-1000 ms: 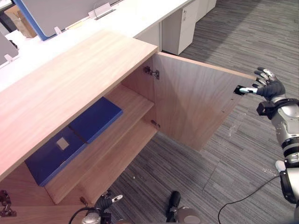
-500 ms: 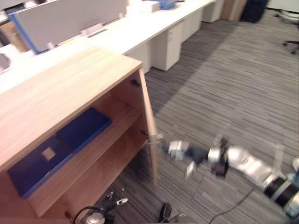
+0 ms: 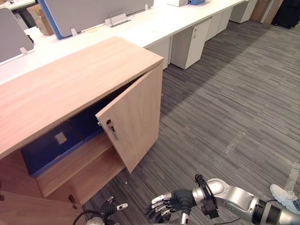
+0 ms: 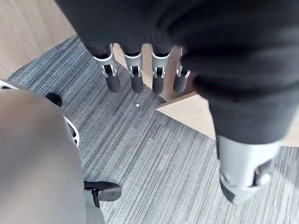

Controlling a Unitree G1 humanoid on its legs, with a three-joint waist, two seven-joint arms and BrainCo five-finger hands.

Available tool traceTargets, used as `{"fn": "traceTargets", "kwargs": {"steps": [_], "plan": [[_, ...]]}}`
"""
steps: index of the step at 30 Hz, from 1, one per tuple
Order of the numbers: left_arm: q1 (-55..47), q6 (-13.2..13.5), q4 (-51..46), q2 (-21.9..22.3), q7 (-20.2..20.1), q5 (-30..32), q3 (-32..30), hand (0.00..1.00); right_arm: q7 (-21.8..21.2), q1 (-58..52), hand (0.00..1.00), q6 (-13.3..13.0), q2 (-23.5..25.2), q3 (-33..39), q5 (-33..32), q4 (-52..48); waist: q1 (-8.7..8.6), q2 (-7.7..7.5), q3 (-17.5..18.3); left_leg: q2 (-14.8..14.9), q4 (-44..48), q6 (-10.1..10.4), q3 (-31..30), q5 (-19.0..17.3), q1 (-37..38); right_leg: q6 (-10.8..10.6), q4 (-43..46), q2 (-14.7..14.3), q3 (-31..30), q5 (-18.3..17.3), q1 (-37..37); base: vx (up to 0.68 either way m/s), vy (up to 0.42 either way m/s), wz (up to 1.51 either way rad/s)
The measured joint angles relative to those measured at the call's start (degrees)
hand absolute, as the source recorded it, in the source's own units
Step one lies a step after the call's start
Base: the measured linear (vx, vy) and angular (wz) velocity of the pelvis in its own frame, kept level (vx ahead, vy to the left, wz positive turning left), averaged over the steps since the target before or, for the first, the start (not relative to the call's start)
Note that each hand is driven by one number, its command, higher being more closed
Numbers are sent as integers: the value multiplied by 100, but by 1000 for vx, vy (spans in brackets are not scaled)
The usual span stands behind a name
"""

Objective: Walk over to the cabinet, pick up the folder, carry it to the office cabinet, place the folder inside the office cabinet, then close the office cabinet door

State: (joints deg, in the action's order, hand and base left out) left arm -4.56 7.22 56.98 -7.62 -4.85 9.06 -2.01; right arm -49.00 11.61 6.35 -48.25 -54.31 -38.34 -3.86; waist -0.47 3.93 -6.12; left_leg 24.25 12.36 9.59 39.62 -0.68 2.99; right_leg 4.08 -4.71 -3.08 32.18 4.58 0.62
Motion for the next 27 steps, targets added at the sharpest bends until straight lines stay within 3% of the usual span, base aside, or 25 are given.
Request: {"fn": "traceTargets", "kwargs": {"steps": [3,7,12,14,15,17,19,20,21,22,23,25,27], "plan": [[-15,0,3,-8,3,-3,-9,0,57,-111,0,-23,190,95,32,16,34,-32,-22,-59,-4,8,-87,-30,-3,-2,1,49,76,8,-53,58,23,16],[-5,5,10,14,18,-8,-31,0,455,-669,0,-403,1106,866,610,853,77,-67,-38,-180,-19,-42,-277,-61,-95,-36,2,180,292,41,-101,46,35,28],[-13,7,83,92,179,-120,-174,0,1799,-915,0,-993,2845,2344,2181,3048,123,-61,-40,-458,-155,-82,-570,-85,-86,-227,46,459,652,49,-289,49,93,40],[-11,13,81,156,301,-269,-195,0,2533,-816,0,-1152,3486,3032,2912,4279,175,-51,-37,-660,-232,-137,-803,-111,-104,-393,311,746,922,-56,-340,47,165,63],[-11,14,80,171,329,-290,-214,0,2672,-788,0,-1172,3564,3111,3091,4532,190,-51,-38,-716,-239,-169,-862,-127,-104,-452,416,829,994,-115,-351,74,230,78],[-5,22,79,195,412,-414,-260,0,3223,-713,0,-1177,3806,3485,3903,5486,264,-82,-53,-927,-249,-302,-1118,-207,-96,-616,1247,1345,1227,-497,-296,94,248,80],[46,33,90,168,524,-522,-290,0,3678,-680,0,-1089,3941,3904,4467,6263,330,-214,-110,-1385,-244,-471,-1499,-325,-151,-737,2479,2257,1421,-917,-140,132,279,94],[58,12,100,163,556,-521,-286,0,3755,-679,0,-1056,3963,4047,4546,6409,321,-217,-115,-1484,-240,-513,-1613,-346,-204,-728,2758,2438,1444,-923,-102,120,258,106],[73,-1,101,149,594,-523,-262,0,3888,-686,0,-989,4022,4378,4636,6603,316,-250,-140,-1658,-222,-572,-1873,-342,-269,-559,3339,2747,1151,-886,54,103,235,128],[84,-7,99,89,618,-523,-193,0,4015,-701,0,-937,4096,4679,4632,6743,293,-264,-160,-1817,-204,-641,-2231,-344,-287,-339,3899,2917,400,-753,251,123,245,139],[92,-11,99,49,645,-523,-114,0,4081,-730,0,-916,4137,4816,4631,6779,278,-280,-180,-1860,-198,-673,-2449,-336,-271,-241,4144,2912,-53,-724,375,115,145,165],[129,-16,97,-74,745,-514,-8,0,4271,-888,0,-883,4313,5243,4629,6756,217,-334,-200,-1854,-172,-687,-3220,-307,-415,-592,3966,2271,-1507,-1265,485,149,-11,169],[146,-17,124,-72,777,-507,8,0,4359,-965,0,-877,4353,5611,4613,6769,180,-365,-220,-1877,-189,-633,-3777,-260,-506,-736,3548,1803,-2403,-1438,502,159,-119,155]]}}
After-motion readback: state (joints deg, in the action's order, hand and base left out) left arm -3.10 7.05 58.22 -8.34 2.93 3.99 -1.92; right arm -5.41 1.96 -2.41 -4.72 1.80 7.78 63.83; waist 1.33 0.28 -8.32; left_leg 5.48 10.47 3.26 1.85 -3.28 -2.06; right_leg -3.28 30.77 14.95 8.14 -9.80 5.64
